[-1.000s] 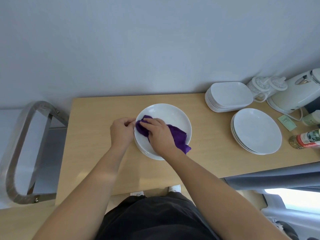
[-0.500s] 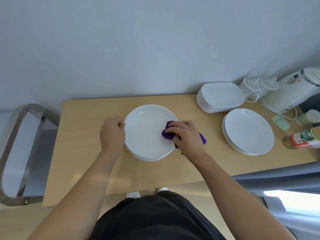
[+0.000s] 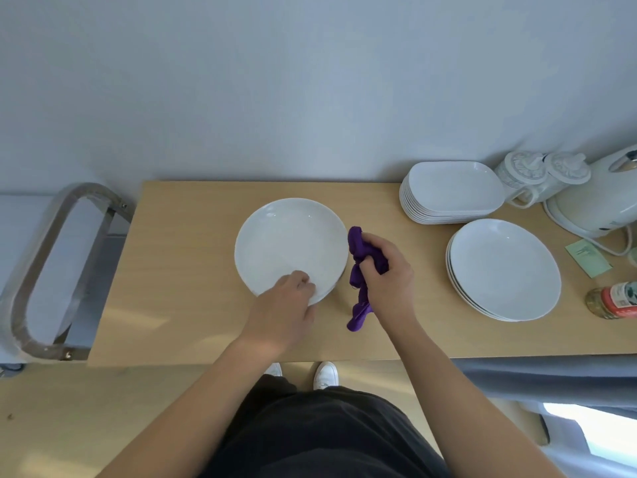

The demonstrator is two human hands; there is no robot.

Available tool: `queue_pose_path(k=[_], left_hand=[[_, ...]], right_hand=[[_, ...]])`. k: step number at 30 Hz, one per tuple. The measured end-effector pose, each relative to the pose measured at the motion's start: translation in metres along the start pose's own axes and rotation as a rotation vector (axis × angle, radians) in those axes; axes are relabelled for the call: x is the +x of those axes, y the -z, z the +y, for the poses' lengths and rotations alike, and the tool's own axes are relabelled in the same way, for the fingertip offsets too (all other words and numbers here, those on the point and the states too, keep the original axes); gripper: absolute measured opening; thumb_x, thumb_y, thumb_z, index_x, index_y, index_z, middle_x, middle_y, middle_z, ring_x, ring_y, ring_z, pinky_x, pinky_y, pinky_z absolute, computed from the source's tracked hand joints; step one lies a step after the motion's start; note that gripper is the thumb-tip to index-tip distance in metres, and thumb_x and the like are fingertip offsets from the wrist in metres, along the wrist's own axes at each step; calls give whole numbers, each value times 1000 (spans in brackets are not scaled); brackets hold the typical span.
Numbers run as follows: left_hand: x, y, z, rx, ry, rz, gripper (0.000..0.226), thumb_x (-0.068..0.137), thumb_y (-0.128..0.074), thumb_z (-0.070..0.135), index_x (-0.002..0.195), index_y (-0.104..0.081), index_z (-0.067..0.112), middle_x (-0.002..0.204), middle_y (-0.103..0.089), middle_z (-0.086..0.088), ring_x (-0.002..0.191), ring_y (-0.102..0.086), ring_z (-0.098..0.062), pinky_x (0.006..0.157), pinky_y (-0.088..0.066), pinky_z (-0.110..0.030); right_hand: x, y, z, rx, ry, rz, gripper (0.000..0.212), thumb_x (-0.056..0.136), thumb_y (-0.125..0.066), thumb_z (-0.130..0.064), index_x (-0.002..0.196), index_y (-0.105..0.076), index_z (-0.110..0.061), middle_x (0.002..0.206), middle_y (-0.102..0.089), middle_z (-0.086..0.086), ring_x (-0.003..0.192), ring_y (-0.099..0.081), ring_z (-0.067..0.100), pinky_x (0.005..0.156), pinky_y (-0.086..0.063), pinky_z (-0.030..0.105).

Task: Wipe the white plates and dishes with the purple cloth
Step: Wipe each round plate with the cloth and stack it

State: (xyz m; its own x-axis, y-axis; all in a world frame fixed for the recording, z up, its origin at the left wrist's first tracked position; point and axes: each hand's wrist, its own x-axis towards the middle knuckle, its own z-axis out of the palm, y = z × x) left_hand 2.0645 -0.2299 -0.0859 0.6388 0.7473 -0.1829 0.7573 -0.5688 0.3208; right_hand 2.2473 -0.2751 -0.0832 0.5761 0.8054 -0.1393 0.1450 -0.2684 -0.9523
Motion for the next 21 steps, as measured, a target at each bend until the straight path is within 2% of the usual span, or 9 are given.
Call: queue_pose_path(k=[4, 8, 12, 16, 18, 21], left_hand=[[-5, -13, 4, 30, 122, 51, 30, 97, -54, 12, 126, -59, 13, 142, -44, -1, 125, -48, -20, 81, -52, -31], [-8, -20, 2, 41, 164, 84, 29, 94, -57, 3, 120, -63, 12, 128, -57, -2, 109, -58, -23, 74, -51, -32], [-5, -18, -2, 80, 154, 74, 24, 95, -53, 6, 113, -65, 17, 121, -59, 6, 102, -59, -16, 65, -43, -26], [-6, -10, -4, 32, 152, 41, 24, 100, -49, 14, 116, -67, 16, 124, -59, 4, 110, -59, -18, 81, -52, -34], [-7, -3, -3, -26, 147, 57, 25, 102, -48, 17, 115, -70, 14, 123, -62, 2, 110, -61, -21, 84, -52, -38], [-10, 12, 3, -87, 106, 118, 30, 103, -46, 20, 123, -69, 21, 127, -64, 7, 112, -61, -20, 82, -50, -31]], right_hand=[[-7, 1, 4, -23, 11, -57, 48, 78, -48, -17, 118, -66, -39, 104, -72, 3, 93, -70, 27, 80, -59, 49], [-14, 4, 5, -32, 31, -80, 46, 81, -49, -17, 117, -66, -40, 105, -72, 1, 95, -70, 28, 83, -58, 52], [-17, 8, 3, -34, 54, -84, 45, 82, -49, -17, 117, -66, -40, 106, -72, -2, 96, -69, 27, 84, -57, 52], [-17, 10, -3, -8, 83, -76, 46, 84, -50, -13, 116, -66, -41, 107, -72, -3, 97, -69, 25, 85, -57, 51], [-16, 9, -6, 9, 89, -75, 46, 83, -49, -15, 117, -66, -41, 107, -71, -1, 97, -69, 29, 85, -57, 52], [-15, 6, -11, 24, 99, -52, 46, 83, -49, -16, 119, -65, -40, 109, -71, 0, 98, -68, 31, 84, -57, 54]])
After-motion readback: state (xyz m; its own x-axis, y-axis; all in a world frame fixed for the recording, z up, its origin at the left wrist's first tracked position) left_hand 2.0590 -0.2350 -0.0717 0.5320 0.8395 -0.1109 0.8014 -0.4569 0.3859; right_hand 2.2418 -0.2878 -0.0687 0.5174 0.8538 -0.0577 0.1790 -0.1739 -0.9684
